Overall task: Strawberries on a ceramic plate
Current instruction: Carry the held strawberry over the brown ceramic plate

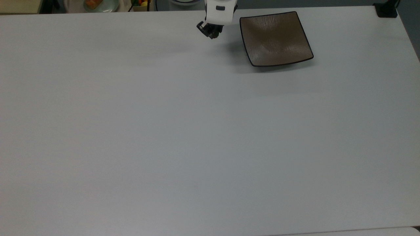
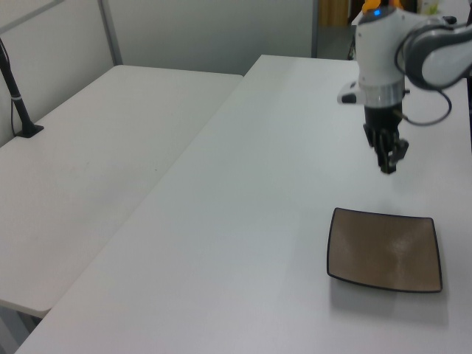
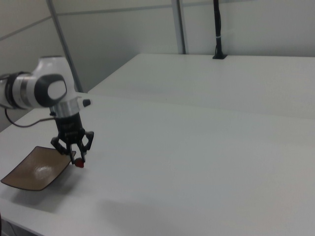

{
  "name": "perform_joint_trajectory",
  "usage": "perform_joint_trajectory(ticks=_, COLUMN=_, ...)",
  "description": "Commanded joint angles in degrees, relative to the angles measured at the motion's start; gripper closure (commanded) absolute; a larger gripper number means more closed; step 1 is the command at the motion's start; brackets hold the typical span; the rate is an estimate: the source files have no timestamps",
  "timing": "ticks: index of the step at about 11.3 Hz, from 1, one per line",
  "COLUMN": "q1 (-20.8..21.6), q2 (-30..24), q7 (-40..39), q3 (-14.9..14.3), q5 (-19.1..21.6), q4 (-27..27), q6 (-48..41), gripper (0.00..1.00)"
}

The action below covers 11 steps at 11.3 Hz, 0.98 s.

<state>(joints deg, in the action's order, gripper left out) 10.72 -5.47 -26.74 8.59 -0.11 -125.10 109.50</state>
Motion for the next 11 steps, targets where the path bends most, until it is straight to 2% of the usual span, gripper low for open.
perform_joint_trajectory(ticks=1, q1=-1.48, q2=-0.07, q7=2.04, q3=-0.59, q5=-1.38, q4=11.94, q6=-13.05, gripper=1.00)
perform_joint_trajectory(ticks=3, q1=-1.41, q2=-0.07, q7=3.00, q3=-0.59, q5=-1.38, q4=17.49, q6=-17.64, gripper=1.00)
perform_joint_trajectory(ticks=5, q1=0.43, q2=0.10, q7=9.74, q3=0.11, q5=-0.59, q4=19.71, q6=-17.92, gripper=1.00)
perform_joint_trajectory(ticks=8, q1=1.59, q2=0.37, q7=19.68, q3=5.81, q5=-0.24, q4=19.71, q6=-17.57, gripper=1.00)
perform_joint_trajectory(ticks=9, q1=1.59, q2=0.63, q7=22.32, q3=7.21, q5=1.15, q4=19.63, q6=-17.40, gripper=1.00)
perform_joint_trajectory(ticks=11, q1=1.93, q2=1.59, q7=26.11, q3=8.37, q5=4.49, q4=19.36, q6=-17.13, gripper=1.00)
